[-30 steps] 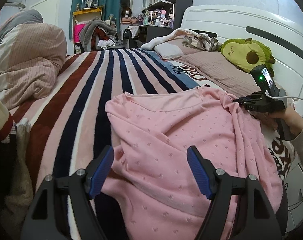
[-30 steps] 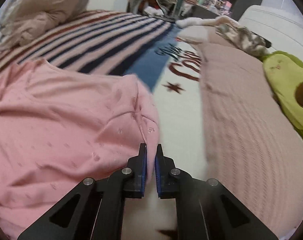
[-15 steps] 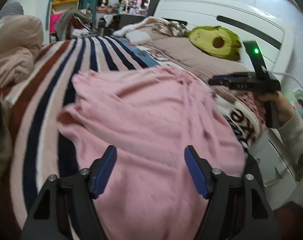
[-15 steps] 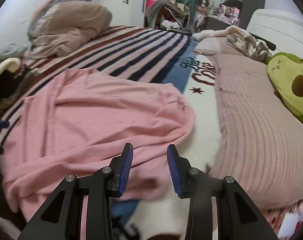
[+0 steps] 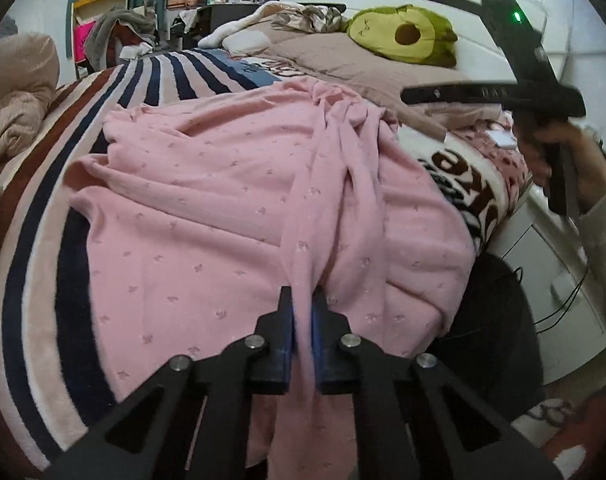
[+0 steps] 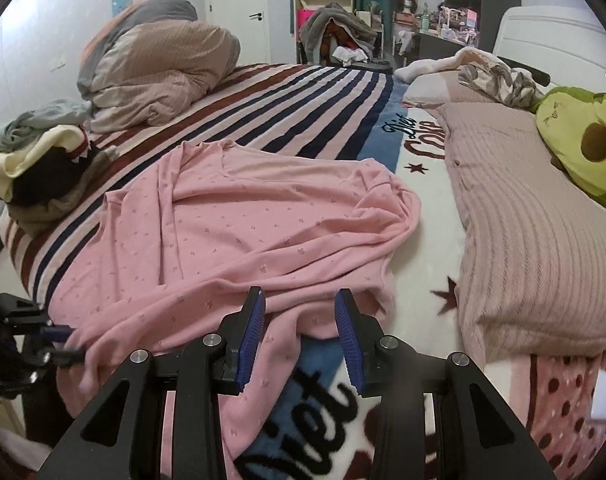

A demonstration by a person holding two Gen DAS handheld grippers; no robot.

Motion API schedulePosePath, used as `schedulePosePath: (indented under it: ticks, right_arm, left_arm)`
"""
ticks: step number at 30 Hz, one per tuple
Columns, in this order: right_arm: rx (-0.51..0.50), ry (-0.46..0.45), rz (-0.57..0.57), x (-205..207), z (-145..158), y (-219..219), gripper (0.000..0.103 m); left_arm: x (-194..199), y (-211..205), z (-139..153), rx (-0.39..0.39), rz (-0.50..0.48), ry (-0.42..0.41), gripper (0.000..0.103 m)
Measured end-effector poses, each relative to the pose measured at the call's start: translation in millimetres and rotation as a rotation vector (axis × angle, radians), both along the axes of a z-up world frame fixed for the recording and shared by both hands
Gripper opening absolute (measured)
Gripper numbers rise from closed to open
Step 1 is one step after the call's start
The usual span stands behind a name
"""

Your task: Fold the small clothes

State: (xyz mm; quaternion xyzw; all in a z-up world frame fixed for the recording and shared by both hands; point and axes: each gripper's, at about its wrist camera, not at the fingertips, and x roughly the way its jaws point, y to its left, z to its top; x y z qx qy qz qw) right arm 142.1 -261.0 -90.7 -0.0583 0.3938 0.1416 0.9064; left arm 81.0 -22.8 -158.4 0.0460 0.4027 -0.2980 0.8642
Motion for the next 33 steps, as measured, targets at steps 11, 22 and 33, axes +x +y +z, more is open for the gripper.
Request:
schedulePosePath:
  ticks: [11, 22, 33]
  right_arm:
    - [0.034, 0.012, -0.020, -19.2, 0.8, -10.7, 0.037]
    - [0.055, 0.109, -0.036, -0.4, -40.7, -0.4, 0.055]
    - [0.141, 0.098, -0.111, 14.8, -64.8, -9.6, 0.006]
  left_arm:
    - [6.7, 46.5, 32.3, 0.041, 0.078, -0.100, 0.004]
    - [11.2, 56.0, 21.8, 0.014, 0.110, -0.057, 0.033]
    - [24.0, 45.9, 4.8, 0.038, 0.106, -0.009, 0.029]
